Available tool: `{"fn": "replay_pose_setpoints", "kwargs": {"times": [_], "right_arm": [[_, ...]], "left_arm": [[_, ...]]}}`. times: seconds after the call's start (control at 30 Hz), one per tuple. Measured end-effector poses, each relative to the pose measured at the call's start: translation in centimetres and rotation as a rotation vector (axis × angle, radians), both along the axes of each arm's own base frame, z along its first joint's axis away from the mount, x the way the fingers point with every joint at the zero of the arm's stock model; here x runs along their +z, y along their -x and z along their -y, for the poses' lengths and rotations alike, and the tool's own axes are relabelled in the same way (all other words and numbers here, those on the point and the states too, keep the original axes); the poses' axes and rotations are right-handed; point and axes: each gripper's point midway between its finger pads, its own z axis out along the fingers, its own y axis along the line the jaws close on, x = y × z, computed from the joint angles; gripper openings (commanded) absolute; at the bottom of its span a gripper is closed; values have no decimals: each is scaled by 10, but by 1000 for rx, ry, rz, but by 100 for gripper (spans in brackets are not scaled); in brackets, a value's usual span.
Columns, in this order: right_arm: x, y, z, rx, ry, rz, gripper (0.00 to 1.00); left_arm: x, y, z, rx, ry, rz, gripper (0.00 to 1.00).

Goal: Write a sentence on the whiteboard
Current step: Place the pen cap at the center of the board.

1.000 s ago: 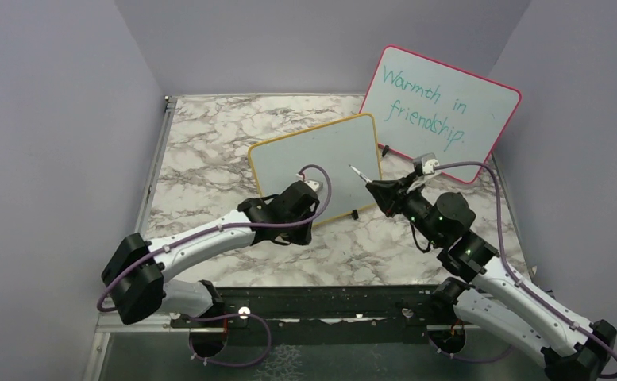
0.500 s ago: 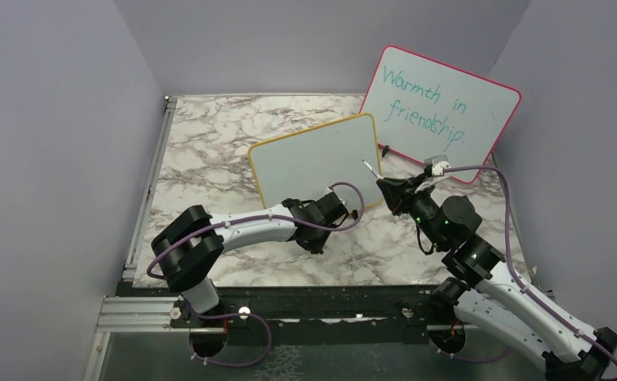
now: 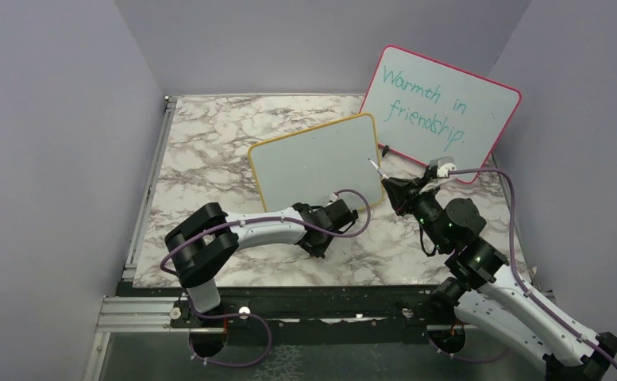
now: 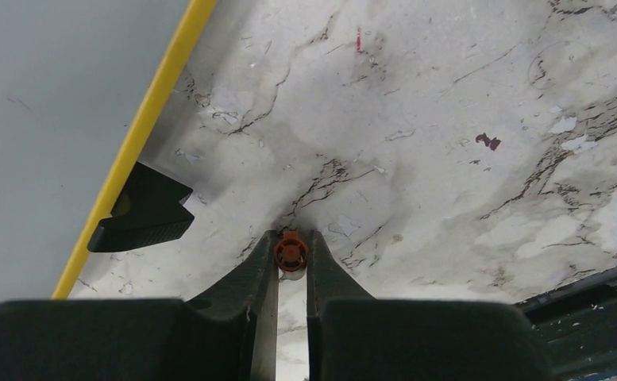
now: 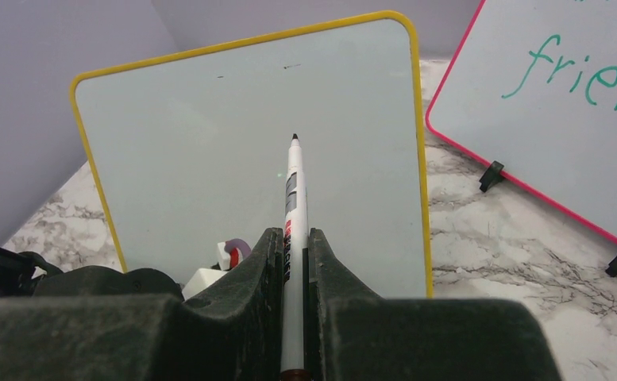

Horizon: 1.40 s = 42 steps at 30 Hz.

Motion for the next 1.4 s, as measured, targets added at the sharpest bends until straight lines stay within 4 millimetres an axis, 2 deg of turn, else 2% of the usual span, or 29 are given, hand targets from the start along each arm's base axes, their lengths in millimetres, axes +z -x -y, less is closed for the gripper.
{"fn": "replay_pose_setpoints", "kwargs": {"times": [0.17, 0.27, 0.57, 0.73, 0.83, 1.03, 1.17, 1.27, 1.4], "right_arm": [[-3, 0, 1, -3, 12, -7, 1], [-6, -1, 0, -3, 20, -13, 1], [-12, -3, -1, -3, 45, -27, 1], [-7, -5, -3, -2, 57, -21, 1], [-5, -6, -3, -1, 61, -18, 1], [-5, -9, -10, 22, 80, -27, 1], [-6, -12, -19, 51, 101, -40, 1], [-7, -13, -25, 76, 116, -50, 1], [-11, -14, -33, 112, 133, -71, 1]], "left_arm": [[2, -3, -1, 4, -5, 17, 27], [13, -5, 1, 8, 21, 40, 36], [85, -16, 17, 16, 207, 157, 58], [116, -20, 14, 27, 278, 216, 69], [140, -30, 9, 47, 323, 271, 75], [203, -66, -11, 132, 430, 410, 80], [244, -100, -40, 198, 495, 507, 84], [266, -119, -62, 228, 521, 568, 85], [285, -138, -88, 253, 565, 617, 85]]}}
